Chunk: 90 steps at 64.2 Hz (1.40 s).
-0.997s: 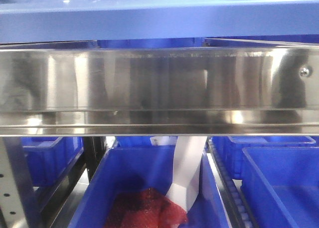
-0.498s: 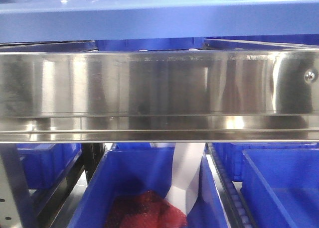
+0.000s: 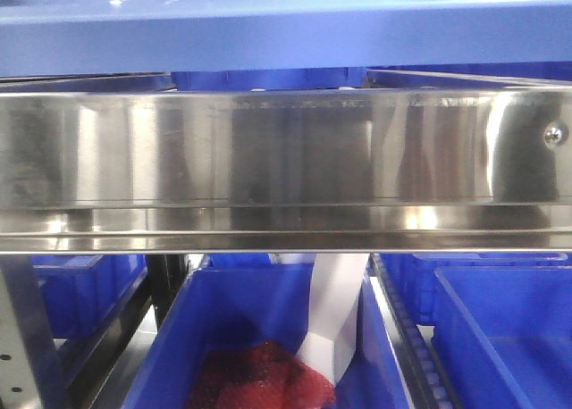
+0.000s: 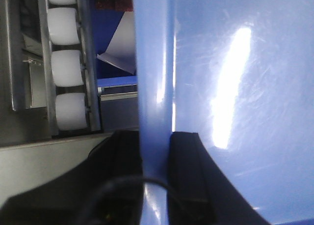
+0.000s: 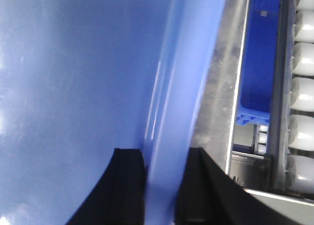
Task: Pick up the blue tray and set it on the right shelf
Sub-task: 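Drive up to the steel shelf rack holding the tray with both grippers, then lower the tray onto the upper shelf and open both grippers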
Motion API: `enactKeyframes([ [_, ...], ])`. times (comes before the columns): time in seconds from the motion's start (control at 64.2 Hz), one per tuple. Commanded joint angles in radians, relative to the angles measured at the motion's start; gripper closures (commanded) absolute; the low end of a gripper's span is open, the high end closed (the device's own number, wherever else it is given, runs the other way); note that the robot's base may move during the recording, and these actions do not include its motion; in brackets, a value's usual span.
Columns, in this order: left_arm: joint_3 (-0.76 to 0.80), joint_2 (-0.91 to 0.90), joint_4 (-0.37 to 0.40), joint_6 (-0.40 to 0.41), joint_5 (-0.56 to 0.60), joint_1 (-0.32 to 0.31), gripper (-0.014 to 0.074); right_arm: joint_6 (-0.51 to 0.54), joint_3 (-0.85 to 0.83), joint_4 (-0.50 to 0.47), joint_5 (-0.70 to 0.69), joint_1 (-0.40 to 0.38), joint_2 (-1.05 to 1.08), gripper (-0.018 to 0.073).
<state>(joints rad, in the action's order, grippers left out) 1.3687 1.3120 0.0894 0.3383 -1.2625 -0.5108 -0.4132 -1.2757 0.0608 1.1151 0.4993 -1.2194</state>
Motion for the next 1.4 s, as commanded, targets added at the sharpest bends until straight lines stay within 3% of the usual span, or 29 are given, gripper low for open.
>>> enactKeyframes([
  [0.0,0.036,-0.026,0.035,-0.010,-0.073,-0.011,0.0645,0.029,-0.030,-0.001,-0.059,0.002,0.026,0.0502],
  [0.296,0.040,-0.022,0.035,-0.012,-0.037,-0.011,0.0645,0.029,-0.030,-0.002,-0.080,0.002,0.026,0.0502],
  [0.42,0.075,-0.002,0.025,-0.090,-0.030,-0.007,0.0645,0.036,-0.042,-0.007,-0.105,0.002,0.026,0.0502],
  [0.825,0.408,0.224,0.016,-0.142,-0.014,0.137,0.0645,0.101,-0.378,-0.011,-0.086,-0.041,-0.190,0.0502],
  [0.841,0.412,0.233,0.016,-0.144,-0.014,0.168,0.0645,0.101,-0.387,-0.011,-0.086,-0.043,-0.203,0.0502],
  [0.965,0.415,0.305,-0.060,-0.144,-0.006,0.168,0.0645,0.101,-0.443,-0.011,-0.091,-0.053,-0.310,0.0502],
  [1.152,0.415,0.388,-0.058,-0.167,0.004,0.168,0.0640,0.101,-0.450,-0.011,-0.095,-0.053,-0.428,0.0502],
  [1.261,0.415,0.415,-0.058,-0.167,0.033,0.168,0.0595,0.101,-0.450,-0.011,-0.082,-0.053,-0.474,0.0502],
  [1.386,0.415,0.433,-0.060,-0.167,0.064,0.168,0.0470,0.101,-0.450,-0.010,-0.070,-0.060,-0.505,0.0490],
])
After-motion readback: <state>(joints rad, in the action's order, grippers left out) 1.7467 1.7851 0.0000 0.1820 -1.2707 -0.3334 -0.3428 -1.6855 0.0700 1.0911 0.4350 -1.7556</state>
